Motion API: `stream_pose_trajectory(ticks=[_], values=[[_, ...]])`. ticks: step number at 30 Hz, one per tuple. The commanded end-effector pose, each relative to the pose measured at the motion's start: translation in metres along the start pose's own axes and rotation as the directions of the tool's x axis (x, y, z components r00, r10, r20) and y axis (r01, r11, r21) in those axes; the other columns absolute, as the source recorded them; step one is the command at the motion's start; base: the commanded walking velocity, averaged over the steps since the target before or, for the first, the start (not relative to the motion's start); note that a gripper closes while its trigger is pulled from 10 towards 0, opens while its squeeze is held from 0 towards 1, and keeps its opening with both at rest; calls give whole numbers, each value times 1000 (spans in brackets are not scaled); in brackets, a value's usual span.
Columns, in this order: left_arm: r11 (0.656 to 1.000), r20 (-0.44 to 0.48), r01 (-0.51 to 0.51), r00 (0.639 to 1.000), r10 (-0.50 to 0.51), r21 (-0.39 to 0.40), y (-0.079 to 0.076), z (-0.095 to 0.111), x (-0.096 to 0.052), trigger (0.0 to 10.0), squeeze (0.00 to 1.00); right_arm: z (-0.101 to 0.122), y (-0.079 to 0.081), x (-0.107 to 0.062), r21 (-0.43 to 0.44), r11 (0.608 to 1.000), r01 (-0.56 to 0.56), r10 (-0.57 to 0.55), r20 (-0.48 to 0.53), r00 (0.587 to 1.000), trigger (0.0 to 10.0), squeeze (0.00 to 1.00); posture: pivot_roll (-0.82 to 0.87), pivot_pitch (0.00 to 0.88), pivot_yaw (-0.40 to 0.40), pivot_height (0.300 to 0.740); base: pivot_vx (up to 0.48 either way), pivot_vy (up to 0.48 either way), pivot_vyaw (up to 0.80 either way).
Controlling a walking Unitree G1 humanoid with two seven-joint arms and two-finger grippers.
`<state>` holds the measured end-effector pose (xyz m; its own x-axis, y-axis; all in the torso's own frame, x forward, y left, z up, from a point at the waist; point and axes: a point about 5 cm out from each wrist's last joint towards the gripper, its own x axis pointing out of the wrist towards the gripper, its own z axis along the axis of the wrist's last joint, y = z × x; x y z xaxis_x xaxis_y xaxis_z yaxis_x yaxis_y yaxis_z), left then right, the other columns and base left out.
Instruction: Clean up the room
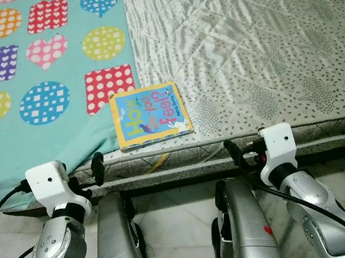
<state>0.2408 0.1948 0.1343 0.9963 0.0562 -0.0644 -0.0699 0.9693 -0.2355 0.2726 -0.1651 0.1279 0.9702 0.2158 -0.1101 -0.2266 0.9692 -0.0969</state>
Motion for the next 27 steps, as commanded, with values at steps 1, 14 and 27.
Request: stream_pose_trajectory(ticks=[1, 14, 27], values=[[1000, -9, -14, 1000, 14, -11, 8, 1, 1, 10000, 0, -9, -7, -4, 4, 1000, 29, -28, -35, 999, 10000, 0, -63, 374, -22, 543, 0, 0, 0], [970, -43, 98, 993, -111, -223, -1, -3, 65, 10000, 0, -6, -26, -14, -32, 994, 109, -110, -41, 993, 10000, 0, -134, 391, -52, 543, 0, 0, 0], [932, -84, 171, 974, -208, -320, -20, -15, 93, 10000, 0, -11, -36, -44, -61, 988, 142, -147, -89, 985, 10000, 0, -193, 417, -61, 543, 0, 0, 0]])
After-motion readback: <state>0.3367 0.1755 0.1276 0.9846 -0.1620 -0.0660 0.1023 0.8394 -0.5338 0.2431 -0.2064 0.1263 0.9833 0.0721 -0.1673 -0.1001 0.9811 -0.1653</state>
